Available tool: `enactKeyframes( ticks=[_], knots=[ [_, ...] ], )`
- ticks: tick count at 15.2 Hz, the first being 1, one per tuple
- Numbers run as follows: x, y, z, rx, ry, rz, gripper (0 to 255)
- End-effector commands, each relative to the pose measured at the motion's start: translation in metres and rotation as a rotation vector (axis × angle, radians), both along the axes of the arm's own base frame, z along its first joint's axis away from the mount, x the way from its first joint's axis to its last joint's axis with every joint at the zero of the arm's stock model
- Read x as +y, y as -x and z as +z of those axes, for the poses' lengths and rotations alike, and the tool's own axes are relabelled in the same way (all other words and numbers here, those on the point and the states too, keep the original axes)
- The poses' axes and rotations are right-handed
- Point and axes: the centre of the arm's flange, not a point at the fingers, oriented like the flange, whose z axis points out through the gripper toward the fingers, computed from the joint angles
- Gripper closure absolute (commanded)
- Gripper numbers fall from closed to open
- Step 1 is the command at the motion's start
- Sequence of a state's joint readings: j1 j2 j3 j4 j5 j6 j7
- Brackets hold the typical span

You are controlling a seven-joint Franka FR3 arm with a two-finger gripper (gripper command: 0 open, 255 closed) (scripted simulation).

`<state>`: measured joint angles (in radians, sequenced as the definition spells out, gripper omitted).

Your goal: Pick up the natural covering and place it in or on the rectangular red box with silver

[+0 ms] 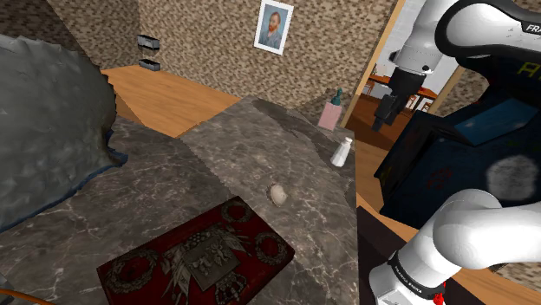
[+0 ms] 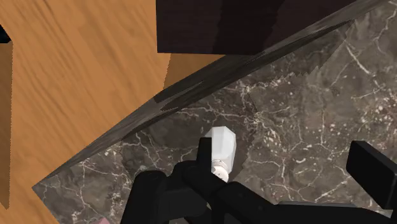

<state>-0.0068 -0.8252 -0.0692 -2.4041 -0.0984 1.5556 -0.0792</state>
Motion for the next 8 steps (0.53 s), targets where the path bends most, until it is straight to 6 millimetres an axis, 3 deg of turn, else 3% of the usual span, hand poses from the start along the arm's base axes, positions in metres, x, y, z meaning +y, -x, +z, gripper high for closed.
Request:
enactKeyframes(
  ticks=[1, 8],
  knots=[
    [0.0, 0.0, 0.0, 0.0, 0.0, 0.0, 0],
    [0.076, -0.007, -0.046, -0.011, -0.02, -0.06, 0]
  ],
)
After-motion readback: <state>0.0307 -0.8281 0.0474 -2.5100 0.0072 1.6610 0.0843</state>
